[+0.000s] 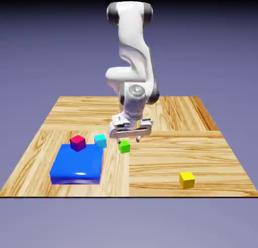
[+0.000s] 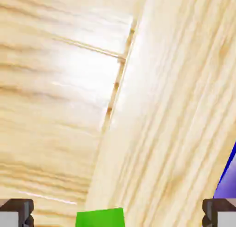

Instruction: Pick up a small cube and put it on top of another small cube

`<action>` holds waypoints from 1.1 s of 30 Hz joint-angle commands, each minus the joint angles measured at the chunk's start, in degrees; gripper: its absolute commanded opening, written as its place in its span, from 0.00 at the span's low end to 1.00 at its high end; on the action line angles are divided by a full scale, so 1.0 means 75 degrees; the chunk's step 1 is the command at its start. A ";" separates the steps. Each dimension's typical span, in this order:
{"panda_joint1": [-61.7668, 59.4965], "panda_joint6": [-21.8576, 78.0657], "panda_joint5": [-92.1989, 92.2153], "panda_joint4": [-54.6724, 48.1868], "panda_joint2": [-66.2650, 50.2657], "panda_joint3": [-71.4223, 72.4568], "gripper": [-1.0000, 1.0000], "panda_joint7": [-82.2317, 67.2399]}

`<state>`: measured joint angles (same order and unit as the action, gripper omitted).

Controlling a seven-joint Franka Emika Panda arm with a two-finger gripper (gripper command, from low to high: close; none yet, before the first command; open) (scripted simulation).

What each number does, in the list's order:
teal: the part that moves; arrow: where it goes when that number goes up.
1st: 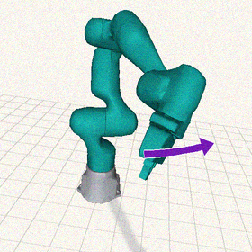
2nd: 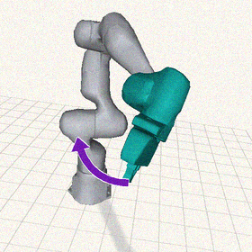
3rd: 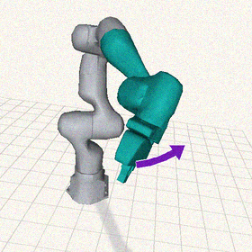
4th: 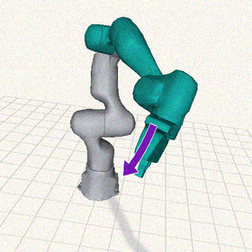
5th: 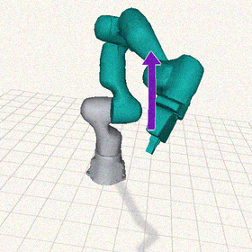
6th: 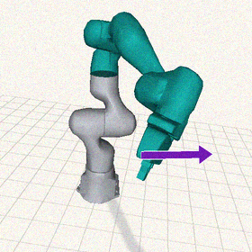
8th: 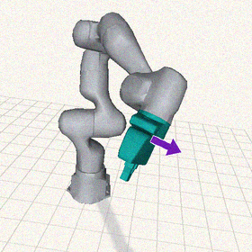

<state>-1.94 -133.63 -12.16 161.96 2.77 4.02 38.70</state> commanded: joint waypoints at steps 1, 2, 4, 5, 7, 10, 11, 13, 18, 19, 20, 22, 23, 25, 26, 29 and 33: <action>-0.0025 0.0333 -0.0100 0.0008 -0.0246 0.0033 0.50 -0.0031; -0.0047 0.0664 -0.0200 0.0016 -0.0491 0.0066 0.50 -0.0062; -0.0047 0.0669 -0.0201 0.0016 -0.0496 0.0067 0.50 -0.0062; -0.0035 0.0358 -0.0369 0.0061 -0.0772 -0.0032 0.50 0.0052; -0.0009 -0.0266 -0.0705 0.0152 -0.1325 -0.0231 0.50 0.0281; 0.0025 -0.1120 -0.1164 0.0276 -0.2082 -0.0502 0.50 0.0594; 0.0025 -0.1121 -0.1165 0.0276 -0.2082 -0.0502 0.00 0.0594; 0.0013 -0.0809 -0.0997 0.0230 -0.1806 -0.0403 0.00 0.0480; -0.0023 0.0697 -0.0252 -0.0056 -0.0535 0.0103 0.00 -0.0104; 0.0070 0.0796 -0.0452 -0.0334 -0.0692 0.0240 0.00 -0.0265; 0.0163 0.0896 -0.0650 -0.0611 -0.0848 0.0377 0.00 -0.0425; 0.0348 0.1097 -0.1046 -0.1164 -0.1159 0.0651 0.00 -0.0746; 0.0441 0.1197 -0.1244 -0.1441 -0.1314 0.0788 0.00 -0.0906; 0.0626 0.1398 -0.1641 -0.1995 -0.1625 0.1062 0.00 -0.1226; 0.0719 0.1498 -0.1839 -0.2272 -0.1781 0.1199 0.00 -0.1387; 0.0997 0.1799 -0.2433 -0.3102 -0.2247 0.1611 0.00 -0.1868; 0.1368 0.2200 -0.3226 -0.4210 -0.2869 0.2159 0.00 -0.2509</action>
<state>8.32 -117.09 -36.17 130.39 -18.75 20.22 19.80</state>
